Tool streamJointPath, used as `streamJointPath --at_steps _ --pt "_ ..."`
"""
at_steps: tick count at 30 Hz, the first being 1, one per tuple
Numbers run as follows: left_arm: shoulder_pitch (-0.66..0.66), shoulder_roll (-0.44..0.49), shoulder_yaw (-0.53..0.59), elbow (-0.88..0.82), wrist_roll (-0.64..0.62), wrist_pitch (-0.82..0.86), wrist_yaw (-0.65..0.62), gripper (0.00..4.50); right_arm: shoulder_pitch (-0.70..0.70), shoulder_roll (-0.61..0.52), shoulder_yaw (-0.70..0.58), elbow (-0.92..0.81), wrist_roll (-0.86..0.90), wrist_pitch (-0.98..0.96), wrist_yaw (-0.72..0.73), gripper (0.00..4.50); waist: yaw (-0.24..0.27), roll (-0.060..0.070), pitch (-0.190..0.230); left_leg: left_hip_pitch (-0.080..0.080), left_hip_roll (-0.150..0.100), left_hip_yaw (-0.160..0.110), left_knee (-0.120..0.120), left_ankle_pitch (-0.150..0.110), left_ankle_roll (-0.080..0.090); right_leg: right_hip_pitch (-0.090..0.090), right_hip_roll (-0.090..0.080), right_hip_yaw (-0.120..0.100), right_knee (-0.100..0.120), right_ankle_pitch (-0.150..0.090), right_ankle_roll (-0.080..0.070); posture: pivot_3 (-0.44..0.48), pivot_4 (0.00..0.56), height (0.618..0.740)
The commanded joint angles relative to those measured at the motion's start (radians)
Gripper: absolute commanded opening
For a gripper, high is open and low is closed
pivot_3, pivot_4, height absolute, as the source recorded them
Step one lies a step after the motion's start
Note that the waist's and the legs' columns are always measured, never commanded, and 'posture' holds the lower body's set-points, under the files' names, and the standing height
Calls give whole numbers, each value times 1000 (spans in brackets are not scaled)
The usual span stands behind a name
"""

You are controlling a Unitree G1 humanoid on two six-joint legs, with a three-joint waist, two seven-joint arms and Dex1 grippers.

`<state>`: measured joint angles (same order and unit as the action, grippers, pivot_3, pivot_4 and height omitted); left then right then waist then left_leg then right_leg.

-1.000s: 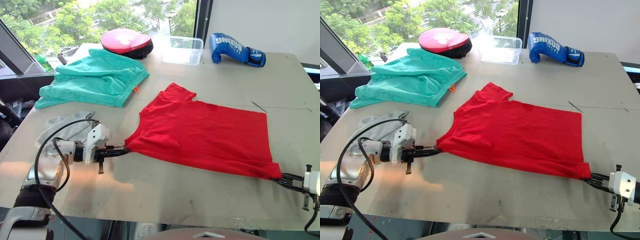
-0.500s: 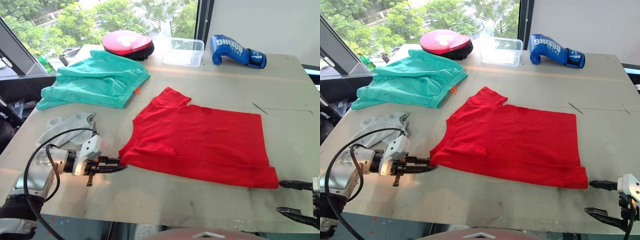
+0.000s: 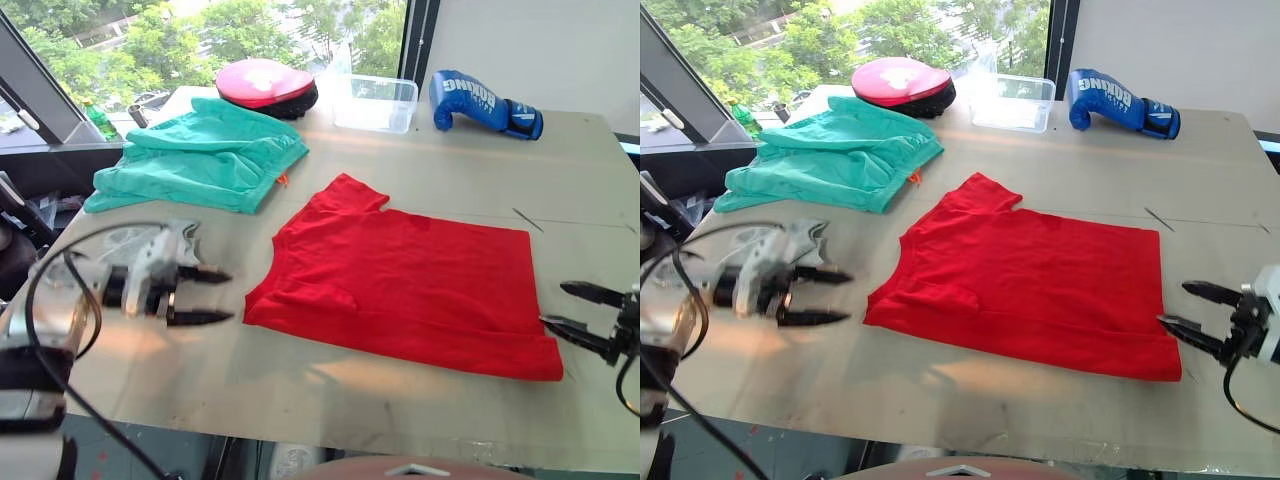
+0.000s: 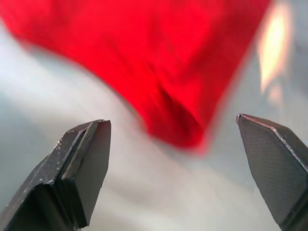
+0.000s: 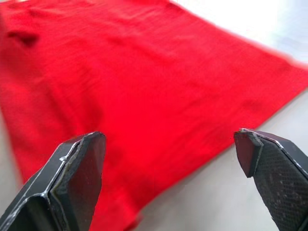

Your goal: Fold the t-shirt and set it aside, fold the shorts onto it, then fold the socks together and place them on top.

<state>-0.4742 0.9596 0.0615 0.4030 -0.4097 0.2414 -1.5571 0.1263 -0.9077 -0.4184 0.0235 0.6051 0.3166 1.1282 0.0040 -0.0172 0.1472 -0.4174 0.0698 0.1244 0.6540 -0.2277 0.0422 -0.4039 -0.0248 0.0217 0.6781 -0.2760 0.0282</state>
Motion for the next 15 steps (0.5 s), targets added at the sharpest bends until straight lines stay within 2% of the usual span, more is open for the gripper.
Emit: streamJointPath --at_steps 1,7,9,11,15 --pt "-153 -98 -19 70 50 -52 107 4477 -114 -27 57 56 -64 52 -63 4500 4 0 0 0 0 0 1 0 0 0 2 0 0 0 0 0 150 735" --pt "-423 -360 -131 305 230 -203 327 4477 -331 0 170 220 -186 26 -112 4500 8 -1 1 -5 -2 -1 6 0 0 -2 8 2 1 1 2 0 150 735" --pt "-502 -431 -161 431 302 -282 425 4477 -378 17 189 252 -208 17 -126 4500 6 -1 1 -7 -2 -2 7 0 0 -2 9 1 1 1 2 0 150 735" --pt "-577 -496 -171 557 345 -324 515 4477 -417 32 206 276 -239 12 -155 4500 3 0 1 -15 -1 -4 10 0 0 -10 10 1 2 1 3 0 150 735" --pt "-702 -625 -187 758 408 -374 669 4477 -473 77 223 301 -273 2 -213 4500 1 -1 2 -16 0 -4 11 1 -2 -10 11 1 1 1 3 0 150 735"
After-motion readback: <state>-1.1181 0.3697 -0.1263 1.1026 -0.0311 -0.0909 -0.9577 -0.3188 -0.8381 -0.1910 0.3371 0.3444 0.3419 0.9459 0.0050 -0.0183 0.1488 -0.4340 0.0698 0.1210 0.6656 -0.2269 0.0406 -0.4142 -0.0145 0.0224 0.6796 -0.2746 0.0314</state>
